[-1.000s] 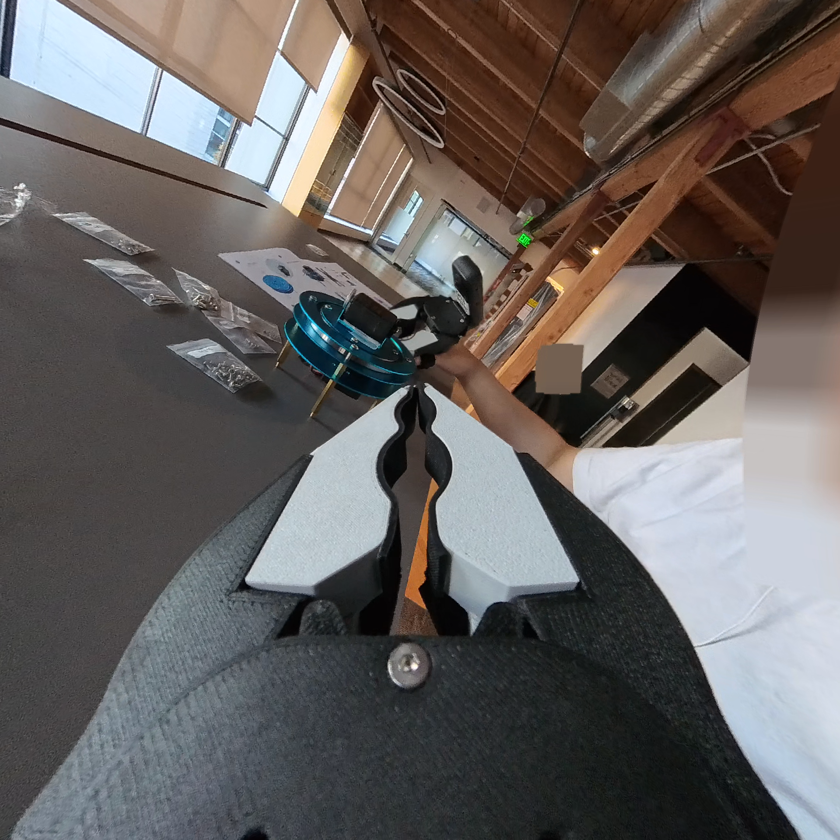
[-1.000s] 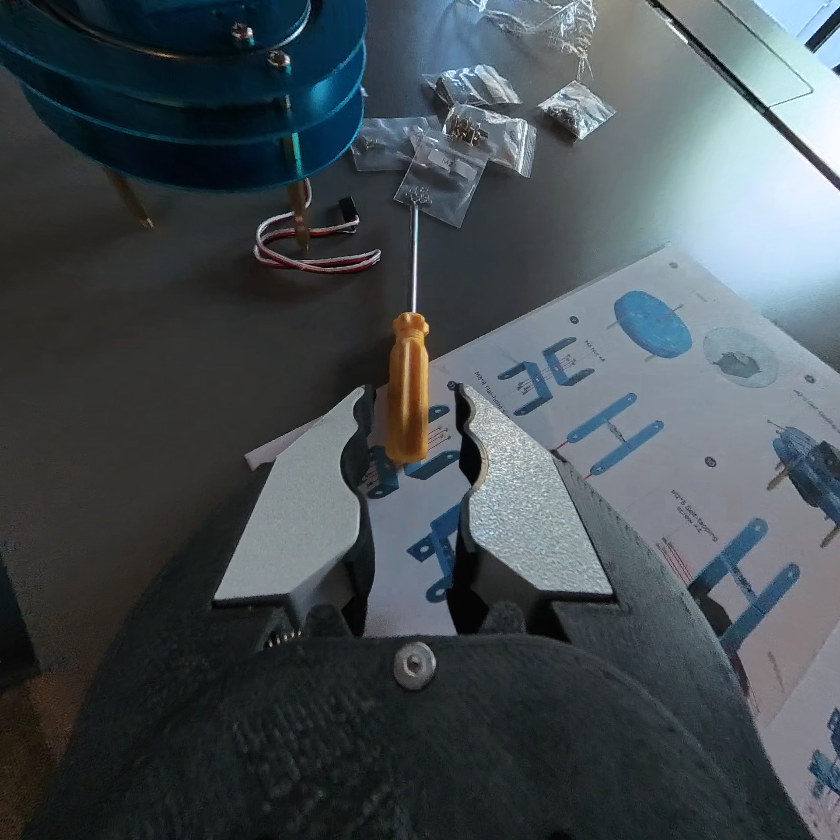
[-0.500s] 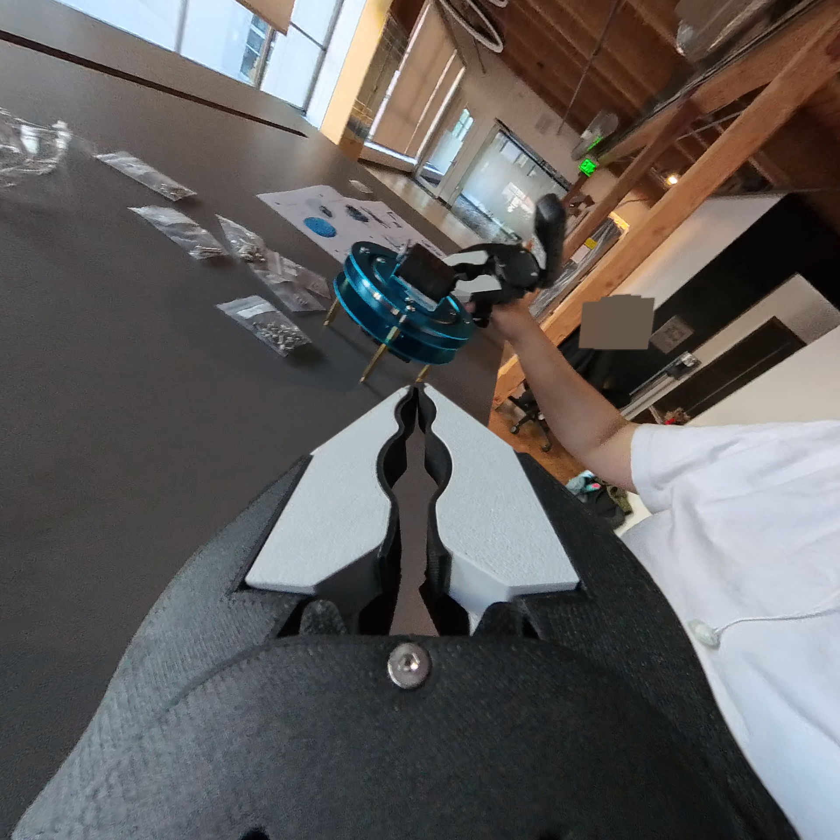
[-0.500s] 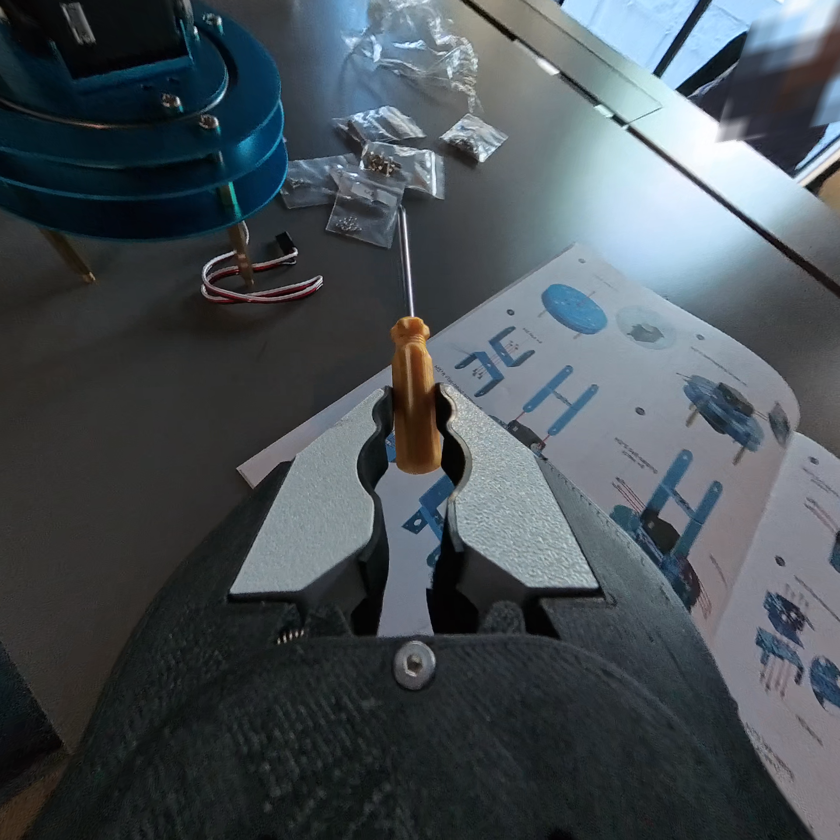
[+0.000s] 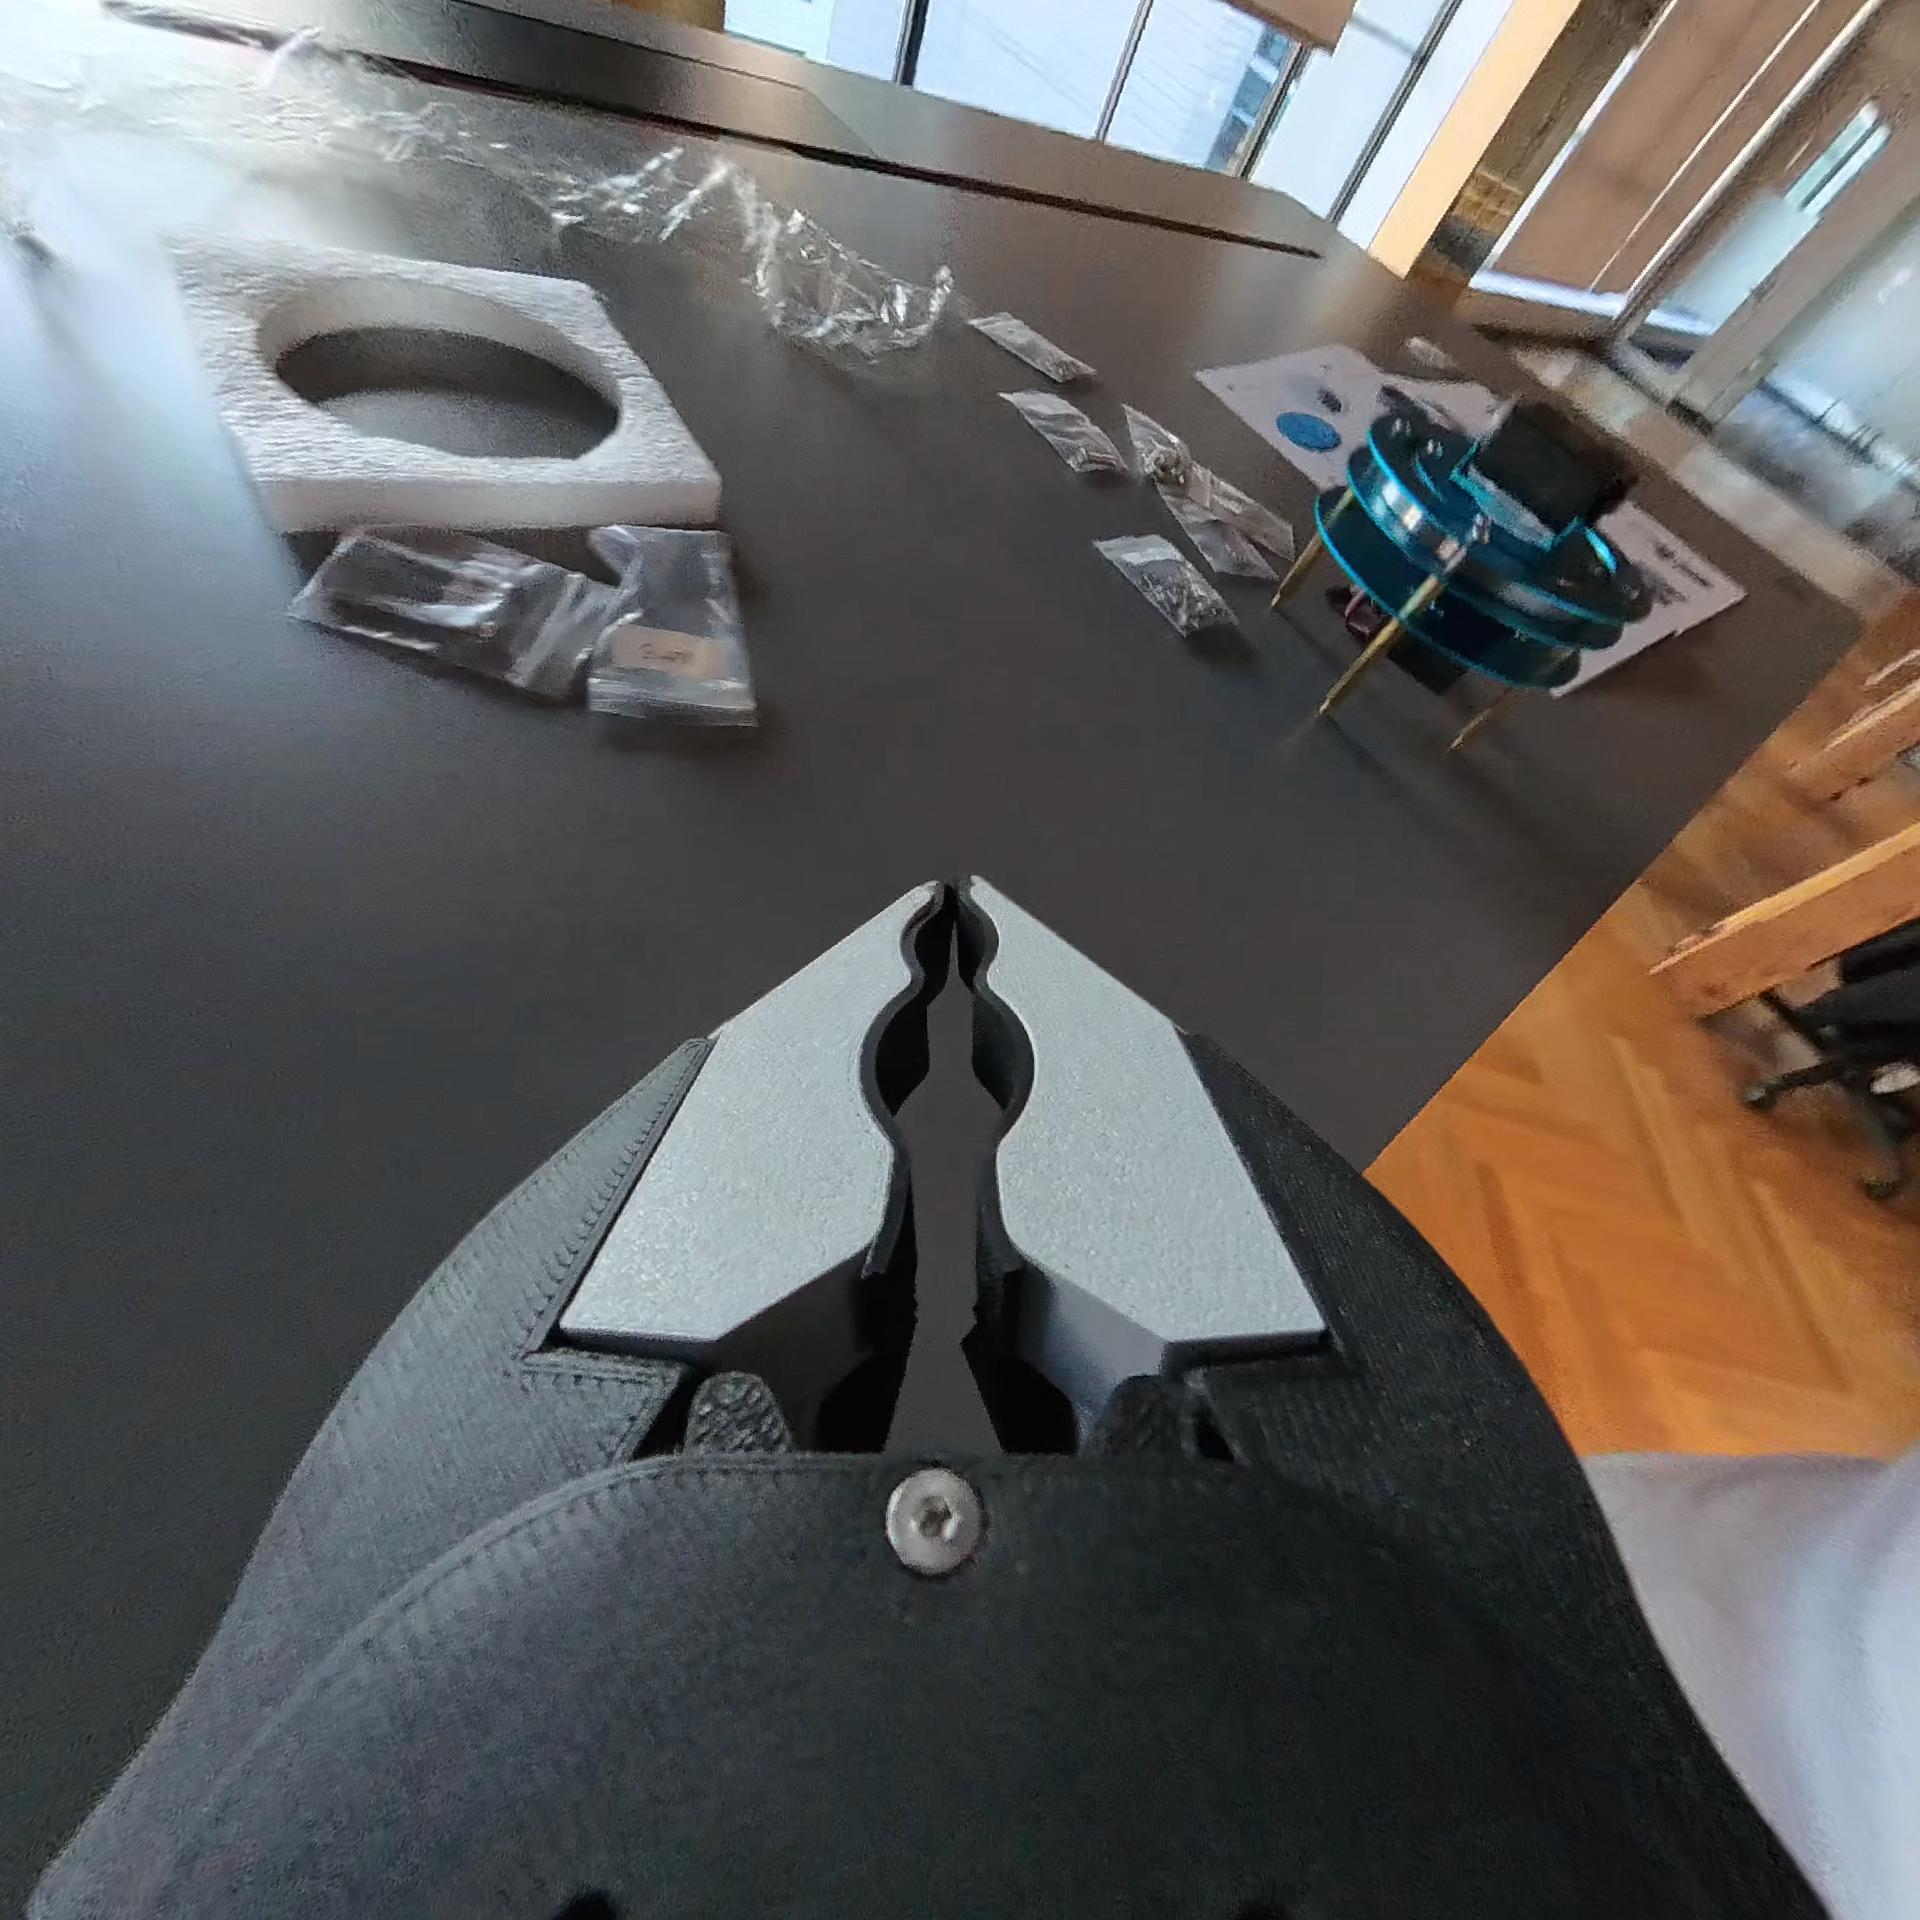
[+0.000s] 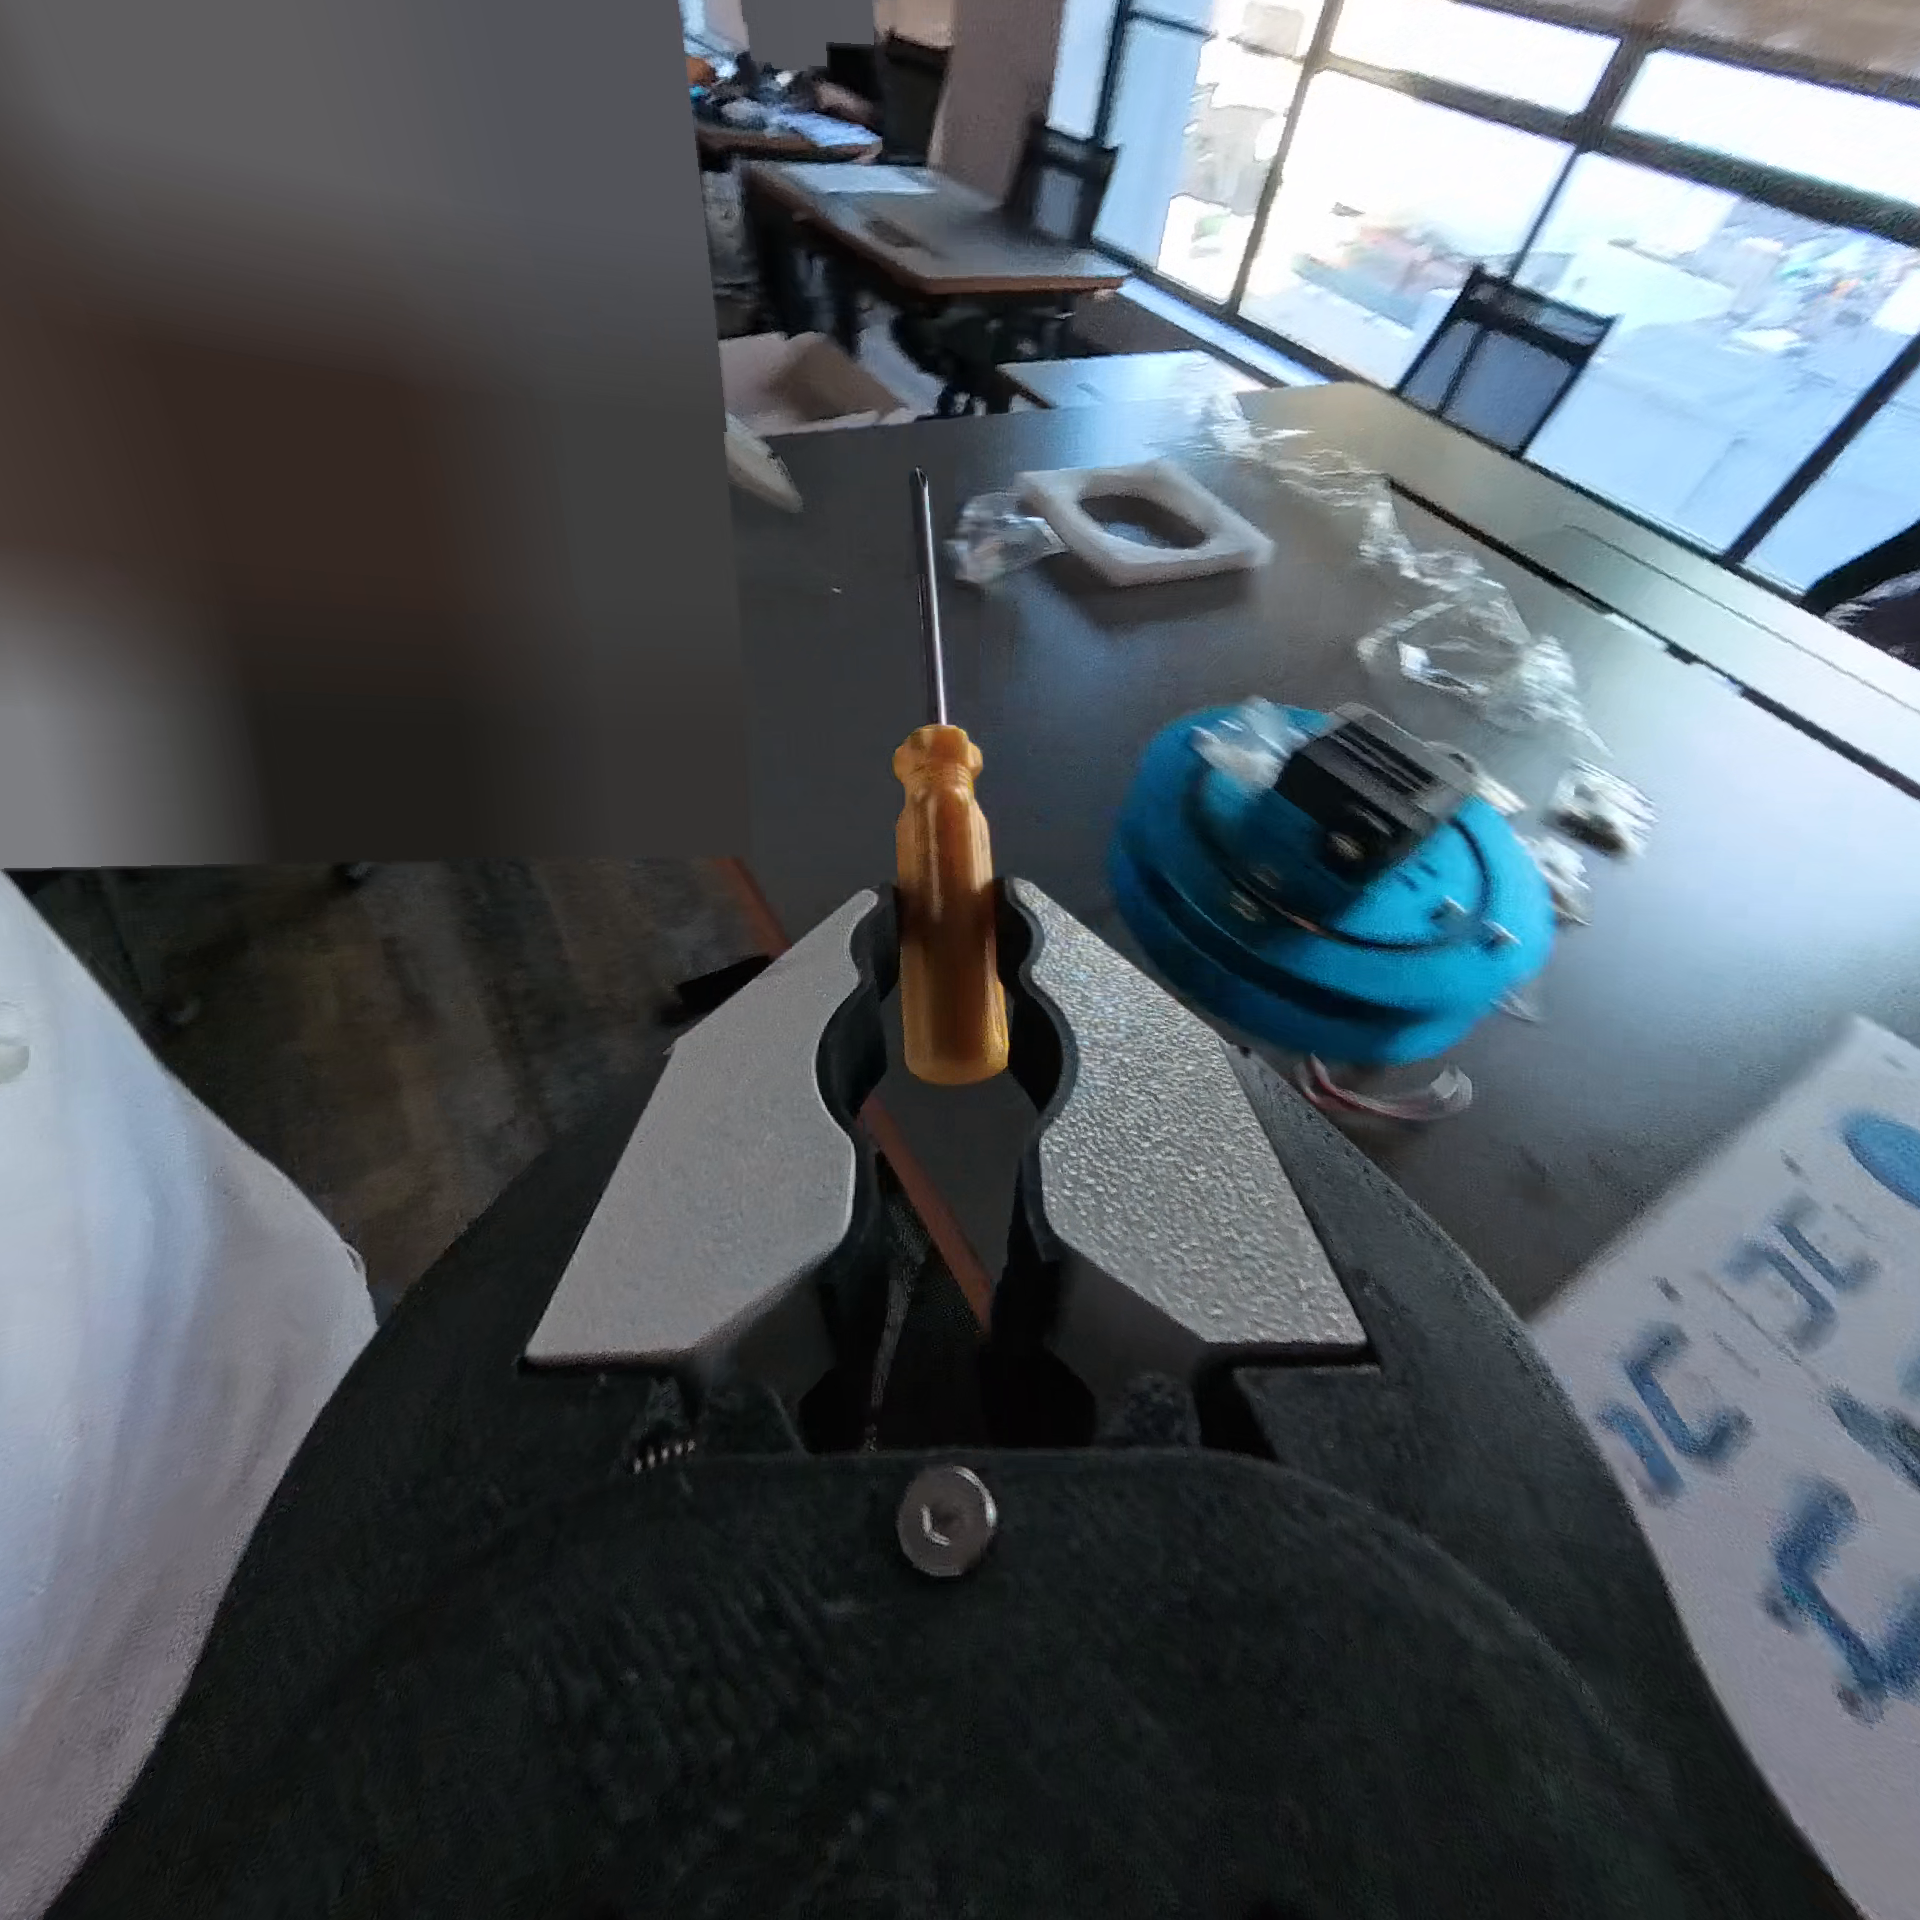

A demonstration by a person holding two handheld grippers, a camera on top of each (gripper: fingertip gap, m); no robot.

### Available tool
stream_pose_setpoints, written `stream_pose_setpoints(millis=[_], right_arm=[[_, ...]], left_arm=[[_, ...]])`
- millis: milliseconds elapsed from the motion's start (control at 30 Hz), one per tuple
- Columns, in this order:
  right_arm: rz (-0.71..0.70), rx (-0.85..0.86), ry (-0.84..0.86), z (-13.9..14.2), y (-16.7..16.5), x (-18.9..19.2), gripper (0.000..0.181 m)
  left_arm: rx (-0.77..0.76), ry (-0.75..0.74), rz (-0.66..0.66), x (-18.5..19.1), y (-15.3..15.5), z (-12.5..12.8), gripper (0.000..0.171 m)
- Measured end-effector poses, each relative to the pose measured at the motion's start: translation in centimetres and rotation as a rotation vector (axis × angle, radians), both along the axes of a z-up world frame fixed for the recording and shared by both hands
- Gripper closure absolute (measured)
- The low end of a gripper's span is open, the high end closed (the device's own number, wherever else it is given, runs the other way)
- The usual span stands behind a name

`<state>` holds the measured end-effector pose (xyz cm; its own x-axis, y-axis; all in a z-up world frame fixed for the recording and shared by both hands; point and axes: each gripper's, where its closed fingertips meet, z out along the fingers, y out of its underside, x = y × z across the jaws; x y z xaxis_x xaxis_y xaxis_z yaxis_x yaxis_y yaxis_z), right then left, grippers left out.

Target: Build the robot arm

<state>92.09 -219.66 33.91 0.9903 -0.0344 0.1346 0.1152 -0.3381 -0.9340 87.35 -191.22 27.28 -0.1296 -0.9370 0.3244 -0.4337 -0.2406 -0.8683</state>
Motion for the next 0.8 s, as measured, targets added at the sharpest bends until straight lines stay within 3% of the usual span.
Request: stream_pose_setpoints(millis=[200, 367, 467, 600, 800], right_arm=[[0.089, -0.158, -0.041, -3.4, 10.1, -3.7, 0.164], [0.098, -0.282, 0.015, -6.8, 15.6, -4.9, 0.164], [0.077, -0.330, 0.086, -7.7, 17.6, -5.8, 0.164], [-0.029, -0.394, 0.055, -8.9, 18.8, -5.3, 0.164], [-0.094, -0.400, 0.032, -8.9, 18.1, -5.5, 0.164]], left_arm=[[-0.136, 0.051, -0.029, -1.9, 4.0, -0.5, 0.161], [-0.048, 0.100, -0.169, -3.3, 3.5, -1.5, 0.161], [0.022, 0.141, -0.209, -3.2, 3.7, -2.3, 0.164], [0.035, 0.176, -0.307, -2.4, 3.9, -2.1, 0.166], [0.036, 0.192, -0.338, -1.6, 4.0, -2.9, 0.164]])
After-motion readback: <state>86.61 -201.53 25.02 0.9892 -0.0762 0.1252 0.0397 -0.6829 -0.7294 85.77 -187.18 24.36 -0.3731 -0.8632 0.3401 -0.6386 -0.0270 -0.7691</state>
